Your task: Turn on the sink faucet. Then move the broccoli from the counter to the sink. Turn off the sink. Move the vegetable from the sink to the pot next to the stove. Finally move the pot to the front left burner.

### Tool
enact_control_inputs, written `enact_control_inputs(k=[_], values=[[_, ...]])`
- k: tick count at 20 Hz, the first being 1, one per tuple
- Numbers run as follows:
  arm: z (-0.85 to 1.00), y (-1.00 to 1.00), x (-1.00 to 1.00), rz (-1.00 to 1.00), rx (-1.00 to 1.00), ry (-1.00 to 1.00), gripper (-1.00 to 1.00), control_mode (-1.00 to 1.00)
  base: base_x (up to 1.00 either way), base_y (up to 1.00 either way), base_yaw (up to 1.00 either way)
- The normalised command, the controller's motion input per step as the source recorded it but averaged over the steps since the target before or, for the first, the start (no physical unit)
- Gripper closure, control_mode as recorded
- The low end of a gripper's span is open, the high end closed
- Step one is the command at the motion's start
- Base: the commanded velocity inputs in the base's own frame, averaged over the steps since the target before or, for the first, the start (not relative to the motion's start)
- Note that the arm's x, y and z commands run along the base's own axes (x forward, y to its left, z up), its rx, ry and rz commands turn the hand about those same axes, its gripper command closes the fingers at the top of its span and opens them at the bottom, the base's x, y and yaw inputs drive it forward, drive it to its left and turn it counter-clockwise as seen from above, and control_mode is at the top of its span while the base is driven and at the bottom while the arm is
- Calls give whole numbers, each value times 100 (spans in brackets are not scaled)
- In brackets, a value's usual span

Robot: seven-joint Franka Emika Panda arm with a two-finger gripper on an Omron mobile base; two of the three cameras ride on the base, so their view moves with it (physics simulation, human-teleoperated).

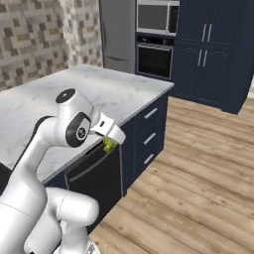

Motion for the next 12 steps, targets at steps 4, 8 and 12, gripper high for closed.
enact_control_inputs(k=[4, 8, 12], values=[[0, 0, 0, 0, 0, 0, 100, 100, 23, -29, -38], [0, 0, 0, 0, 0, 0, 100, 100, 25, -28, -38], [0, 0, 0, 0, 0, 0, 100, 100, 23, -31, -38]])
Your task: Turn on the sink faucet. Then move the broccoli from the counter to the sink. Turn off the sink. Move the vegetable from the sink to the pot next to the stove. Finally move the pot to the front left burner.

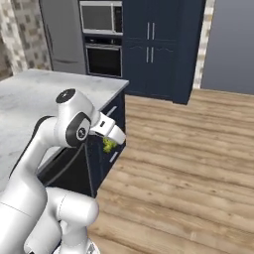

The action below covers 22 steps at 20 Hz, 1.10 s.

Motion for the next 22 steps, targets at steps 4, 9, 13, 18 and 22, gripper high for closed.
enact_control_inputs(k=[4, 9, 13, 18, 22], values=[[0, 0, 0, 0, 0, 0, 100, 100, 18, -36, -39], [0, 0, 0, 0, 0, 0, 100, 100, 17, -36, -39], [0, 0, 0, 0, 0, 0, 100, 100, 18, -34, -39], [0, 0, 0, 0, 0, 0, 100, 100, 16, -38, -39], [0, 0, 0, 0, 0, 0, 100, 100, 18, -40, -39]])
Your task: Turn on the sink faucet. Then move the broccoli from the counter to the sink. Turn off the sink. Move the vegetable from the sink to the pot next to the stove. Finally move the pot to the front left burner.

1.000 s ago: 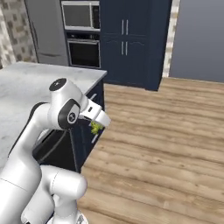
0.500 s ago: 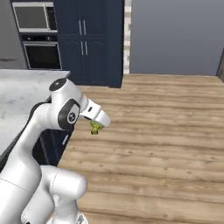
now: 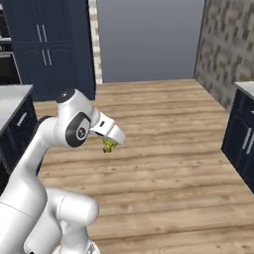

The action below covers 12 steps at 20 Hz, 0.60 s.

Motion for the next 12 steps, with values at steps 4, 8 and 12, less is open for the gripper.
enact_control_inputs(k=[4, 8, 12], values=[[0, 0, 0, 0, 0, 0, 100, 100, 20, -41, -38], [0, 0, 0, 0, 0, 0, 100, 100, 20, -43, -37], [0, 0, 0, 0, 0, 0, 100, 100, 21, -45, -37]])
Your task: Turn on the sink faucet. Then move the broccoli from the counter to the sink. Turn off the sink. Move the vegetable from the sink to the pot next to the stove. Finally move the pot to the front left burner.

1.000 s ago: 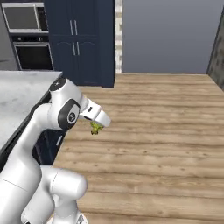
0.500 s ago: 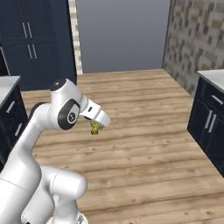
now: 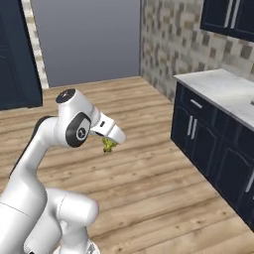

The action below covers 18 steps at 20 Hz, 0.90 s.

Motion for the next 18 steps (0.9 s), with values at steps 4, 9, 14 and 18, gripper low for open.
enact_control_inputs(k=[4, 9, 14, 18], values=[[0, 0, 0, 0, 0, 0, 100, 100, 21, -46, -36], [0, 0, 0, 0, 0, 0, 100, 100, 21, -46, -36], [0, 0, 0, 0, 0, 0, 100, 100, 19, -48, -36], [0, 0, 0, 0, 0, 0, 100, 100, 15, -50, -36]])
